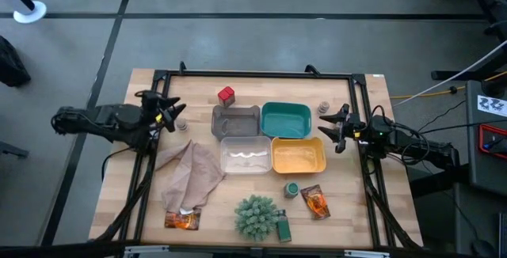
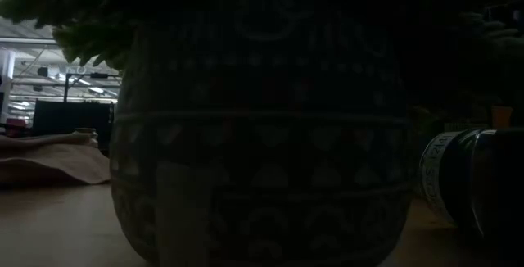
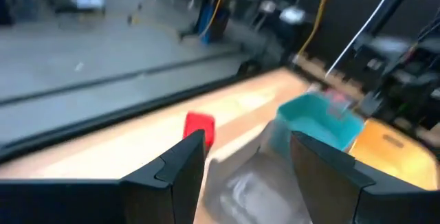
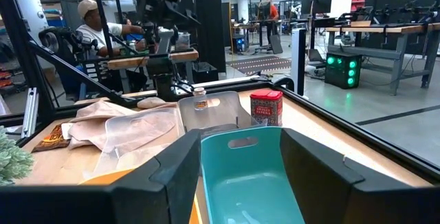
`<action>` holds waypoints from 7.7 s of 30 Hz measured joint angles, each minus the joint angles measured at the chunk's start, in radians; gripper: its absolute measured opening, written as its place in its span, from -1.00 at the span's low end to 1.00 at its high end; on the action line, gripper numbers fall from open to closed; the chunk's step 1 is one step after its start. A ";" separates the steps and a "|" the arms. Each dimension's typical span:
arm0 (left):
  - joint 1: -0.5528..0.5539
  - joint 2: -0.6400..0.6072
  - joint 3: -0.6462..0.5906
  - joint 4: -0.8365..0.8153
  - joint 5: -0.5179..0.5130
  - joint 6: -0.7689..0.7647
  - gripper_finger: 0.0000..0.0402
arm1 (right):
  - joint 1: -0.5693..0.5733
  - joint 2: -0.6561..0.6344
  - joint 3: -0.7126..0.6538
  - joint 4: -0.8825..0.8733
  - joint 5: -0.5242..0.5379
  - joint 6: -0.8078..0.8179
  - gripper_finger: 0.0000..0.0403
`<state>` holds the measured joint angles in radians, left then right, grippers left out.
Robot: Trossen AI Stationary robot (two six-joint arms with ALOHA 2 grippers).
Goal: Sort spices by type
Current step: Put the left brown seasoning bottle into the black bin
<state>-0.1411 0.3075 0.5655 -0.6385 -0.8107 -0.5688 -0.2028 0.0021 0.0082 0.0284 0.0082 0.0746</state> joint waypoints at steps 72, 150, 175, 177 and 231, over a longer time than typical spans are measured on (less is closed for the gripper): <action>0.727 1.120 0.293 -0.572 0.704 0.135 -0.02 | 0.000 0.000 0.000 -0.004 -0.001 -0.001 -0.01; 0.624 0.901 0.349 -0.047 1.067 0.201 -0.37 | 0.000 0.000 0.000 -0.002 0.000 -0.001 -0.01; 0.412 1.229 0.642 -0.296 0.592 0.978 -0.35 | 0.000 0.000 0.000 -0.002 0.000 -0.001 -0.01; 0.398 1.249 0.639 -0.304 0.554 1.024 -0.29 | 0.000 0.000 0.000 -0.002 0.000 -0.001 -0.01; 0.296 1.444 0.636 -0.183 0.336 1.354 -0.22 | 0.000 0.000 0.000 -0.004 0.000 -0.001 -0.01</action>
<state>0.1547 1.7512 1.2018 -0.8220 -0.4748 0.7853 -0.2031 0.0025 0.0082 0.0242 0.0078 0.0738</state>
